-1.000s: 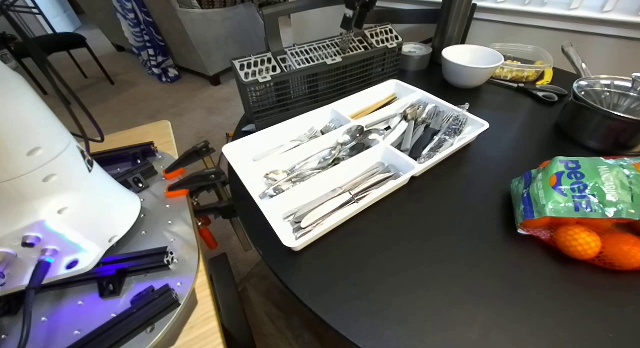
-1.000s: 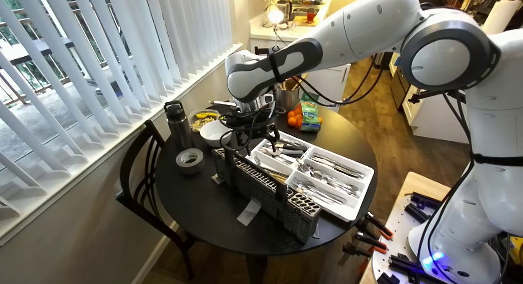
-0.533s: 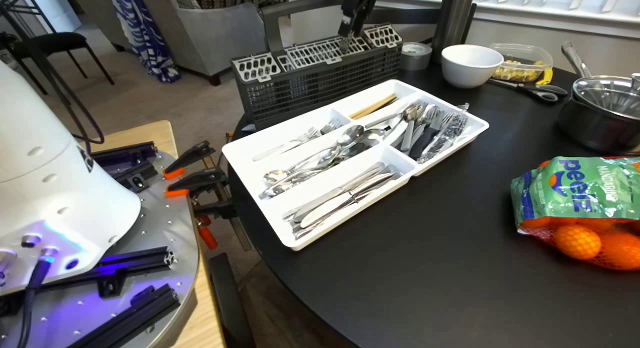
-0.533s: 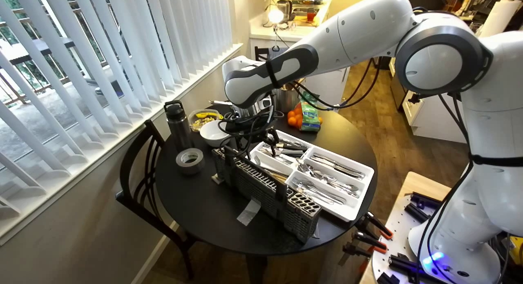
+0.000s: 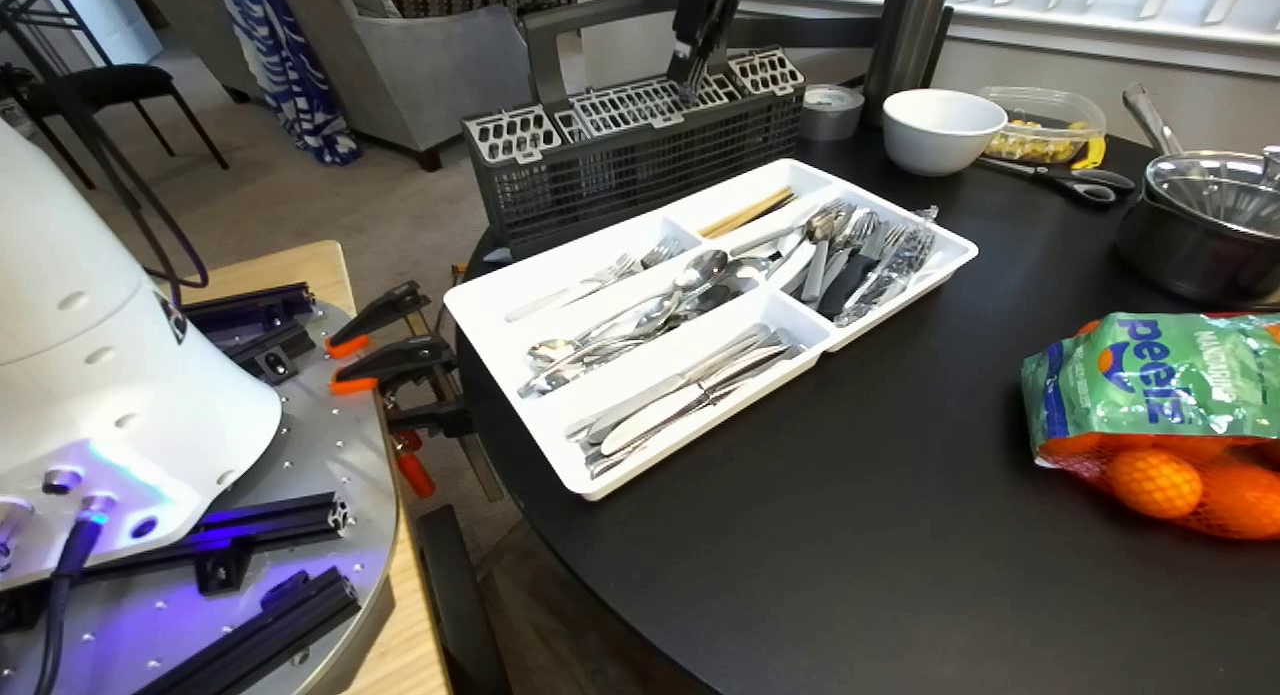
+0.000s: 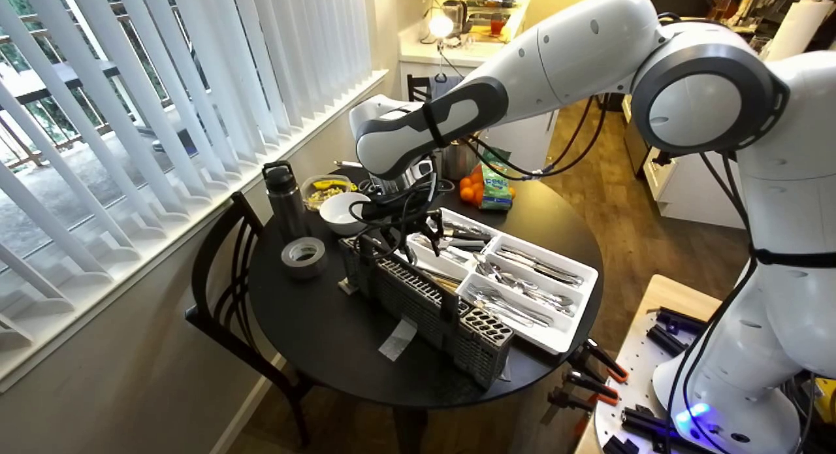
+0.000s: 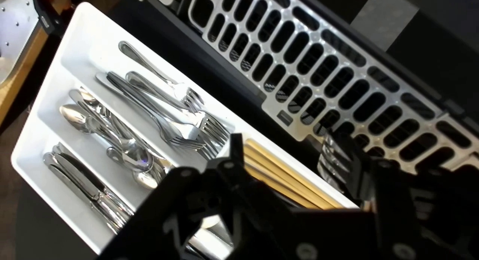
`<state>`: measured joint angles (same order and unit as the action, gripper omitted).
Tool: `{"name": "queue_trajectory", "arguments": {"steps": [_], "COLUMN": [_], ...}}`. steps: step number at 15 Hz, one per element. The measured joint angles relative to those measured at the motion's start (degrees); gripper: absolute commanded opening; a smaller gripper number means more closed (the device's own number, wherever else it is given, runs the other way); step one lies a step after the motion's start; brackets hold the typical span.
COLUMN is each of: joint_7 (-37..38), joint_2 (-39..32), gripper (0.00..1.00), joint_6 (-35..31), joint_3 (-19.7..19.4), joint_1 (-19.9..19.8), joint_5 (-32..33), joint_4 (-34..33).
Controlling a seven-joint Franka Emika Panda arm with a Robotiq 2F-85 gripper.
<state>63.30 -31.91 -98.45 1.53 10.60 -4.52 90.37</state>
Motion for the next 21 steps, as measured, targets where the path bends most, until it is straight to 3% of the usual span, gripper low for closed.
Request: {"name": "queue_trajectory", "arguments": {"steps": [4,6,21], "joint_7": [0.0,-0.2,-3.3], "joint_2": [0.0,0.0,0.6], "gripper": [0.09,0.03,0.03], "joint_6": [0.0,0.0,-1.4], "joint_3": [0.0,0.0,0.2], "joint_1": [0.2,0.2,2.7], "joint_5": [0.7,0.8,5.3], "joint_4": [0.0,-0.1,-1.0]}}
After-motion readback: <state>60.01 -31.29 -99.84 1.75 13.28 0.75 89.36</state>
